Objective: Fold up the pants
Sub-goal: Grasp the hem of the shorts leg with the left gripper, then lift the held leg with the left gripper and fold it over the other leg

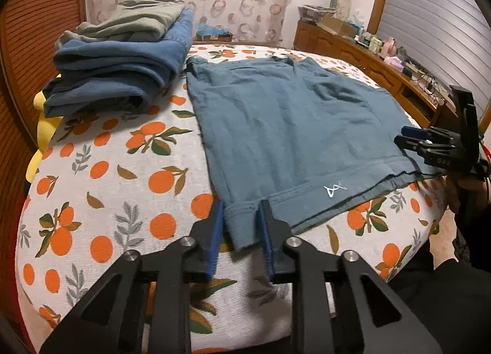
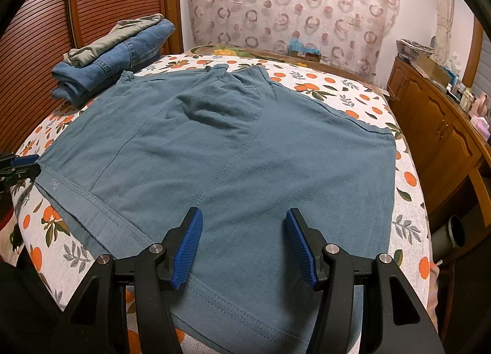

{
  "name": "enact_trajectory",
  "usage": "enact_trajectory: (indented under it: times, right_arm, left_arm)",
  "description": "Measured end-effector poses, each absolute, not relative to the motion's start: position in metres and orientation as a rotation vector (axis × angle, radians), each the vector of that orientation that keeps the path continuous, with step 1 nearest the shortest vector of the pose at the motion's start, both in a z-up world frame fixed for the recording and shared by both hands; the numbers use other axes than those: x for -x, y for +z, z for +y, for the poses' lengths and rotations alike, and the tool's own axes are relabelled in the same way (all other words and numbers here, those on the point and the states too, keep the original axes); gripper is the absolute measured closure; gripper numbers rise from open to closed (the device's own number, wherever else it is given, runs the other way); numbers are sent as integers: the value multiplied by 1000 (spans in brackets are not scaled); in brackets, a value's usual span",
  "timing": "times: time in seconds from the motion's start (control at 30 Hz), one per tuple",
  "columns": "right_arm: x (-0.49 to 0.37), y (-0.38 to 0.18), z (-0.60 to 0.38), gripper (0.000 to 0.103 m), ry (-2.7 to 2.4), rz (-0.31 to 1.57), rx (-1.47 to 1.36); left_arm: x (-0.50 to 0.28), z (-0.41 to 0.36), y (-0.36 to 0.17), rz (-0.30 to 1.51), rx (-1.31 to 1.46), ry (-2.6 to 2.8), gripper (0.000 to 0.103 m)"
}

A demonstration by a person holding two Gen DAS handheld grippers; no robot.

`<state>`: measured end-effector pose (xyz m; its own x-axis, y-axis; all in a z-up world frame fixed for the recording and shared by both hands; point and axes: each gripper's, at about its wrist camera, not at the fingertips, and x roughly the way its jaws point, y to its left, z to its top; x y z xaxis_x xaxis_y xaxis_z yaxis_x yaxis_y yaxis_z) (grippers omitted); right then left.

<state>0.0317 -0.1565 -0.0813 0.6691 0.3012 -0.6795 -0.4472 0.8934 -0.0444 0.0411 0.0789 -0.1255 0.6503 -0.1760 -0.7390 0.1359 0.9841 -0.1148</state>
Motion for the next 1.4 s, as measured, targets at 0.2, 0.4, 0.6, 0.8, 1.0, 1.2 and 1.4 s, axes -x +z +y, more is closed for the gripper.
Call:
enact_trajectory:
  times: [0.2, 0.4, 0.6, 0.8, 1.0, 1.2, 1.4]
  right_arm:
    - [-32, -81, -157, 44, 426, 724, 214]
    - [-32, -81, -156, 44, 424, 725, 214]
    - [-31, -81, -157, 44, 417, 722, 210]
    - [-28, -78, -166, 44, 408, 712, 198]
    - [-24, -74, -179, 44, 397, 698, 177]
    - [-19, -70, -192, 44, 381, 685, 160]
    - [-16, -67, -202, 44, 365, 671, 143]
  left_arm:
    - [-42, 76, -118, 810, 57, -171, 95]
    - [-50, 60, -95, 764, 52, -225, 95]
    - [-67, 21, -63, 704, -1, -322, 95]
    - [-82, -16, -49, 694, -46, -410, 95]
    - [-99, -47, -42, 701, -80, -473, 95]
    - [-108, -73, -31, 698, -96, -527, 95]
    - [-115, -106, -18, 695, -121, -585, 95]
